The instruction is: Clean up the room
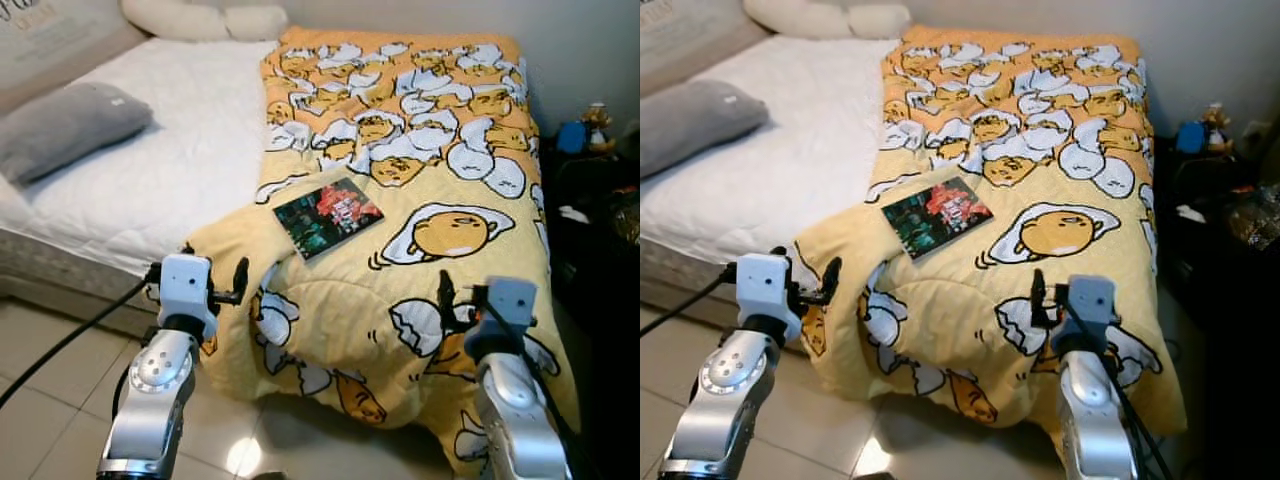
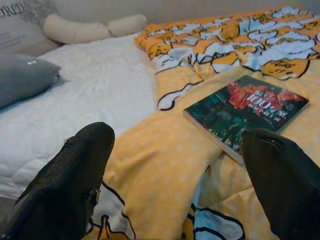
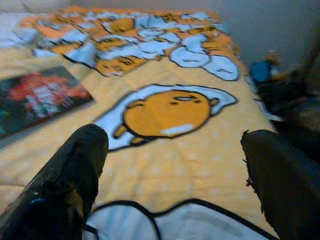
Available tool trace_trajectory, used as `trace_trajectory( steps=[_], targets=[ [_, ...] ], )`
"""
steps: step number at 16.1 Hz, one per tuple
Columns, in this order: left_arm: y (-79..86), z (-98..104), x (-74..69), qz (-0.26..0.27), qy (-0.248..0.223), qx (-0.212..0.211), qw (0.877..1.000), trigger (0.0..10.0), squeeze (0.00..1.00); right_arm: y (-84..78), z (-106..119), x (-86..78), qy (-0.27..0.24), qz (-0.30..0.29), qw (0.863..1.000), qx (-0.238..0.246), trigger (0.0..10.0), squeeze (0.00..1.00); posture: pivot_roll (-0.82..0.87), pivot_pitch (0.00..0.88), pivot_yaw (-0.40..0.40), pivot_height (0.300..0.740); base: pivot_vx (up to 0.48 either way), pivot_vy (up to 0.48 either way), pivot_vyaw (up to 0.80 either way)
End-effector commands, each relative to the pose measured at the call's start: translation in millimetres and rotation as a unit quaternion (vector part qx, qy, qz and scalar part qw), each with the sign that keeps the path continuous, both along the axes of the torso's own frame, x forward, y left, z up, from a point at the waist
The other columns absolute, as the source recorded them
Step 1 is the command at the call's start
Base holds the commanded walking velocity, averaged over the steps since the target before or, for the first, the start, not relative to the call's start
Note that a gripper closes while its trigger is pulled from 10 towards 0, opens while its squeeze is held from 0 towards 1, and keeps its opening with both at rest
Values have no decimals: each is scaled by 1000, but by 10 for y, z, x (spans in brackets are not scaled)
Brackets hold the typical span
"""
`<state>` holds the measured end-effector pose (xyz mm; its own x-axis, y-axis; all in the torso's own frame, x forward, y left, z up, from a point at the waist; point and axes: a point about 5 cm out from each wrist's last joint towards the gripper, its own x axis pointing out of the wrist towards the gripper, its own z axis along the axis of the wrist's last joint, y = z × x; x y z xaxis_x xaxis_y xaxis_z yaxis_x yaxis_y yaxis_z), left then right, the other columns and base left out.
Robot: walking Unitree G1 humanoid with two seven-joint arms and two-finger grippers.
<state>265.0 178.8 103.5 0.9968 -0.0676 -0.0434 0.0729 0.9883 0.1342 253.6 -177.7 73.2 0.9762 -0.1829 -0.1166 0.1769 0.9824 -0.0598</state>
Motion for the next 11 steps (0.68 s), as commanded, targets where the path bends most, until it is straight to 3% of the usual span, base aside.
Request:
trace_trajectory(
  steps=[1, 7, 11],
  targets=[
    [64, 15, -20, 12, 1, 12, 1000, 10000, 0, 55, -44, 19, 21, 9, 1000, 7, 10000, 1000, 31, 26, 64, 740, 0, 356, 0],
    [17, -13, -117, 14, 14, 19, 1000, 10000, 0, 86, 22, 85, 8, 47, 997, 68, 10000, 1000, 57, 72, 23, 740, 0, 338, 0],
    [-99, 32, -89, 2, 7, 11, 1000, 10000, 0, 38, 119, 106, -16, 57, 997, 47, 10000, 1000, 48, 53, 22, 740, 0, 60, 0]
  ],
)
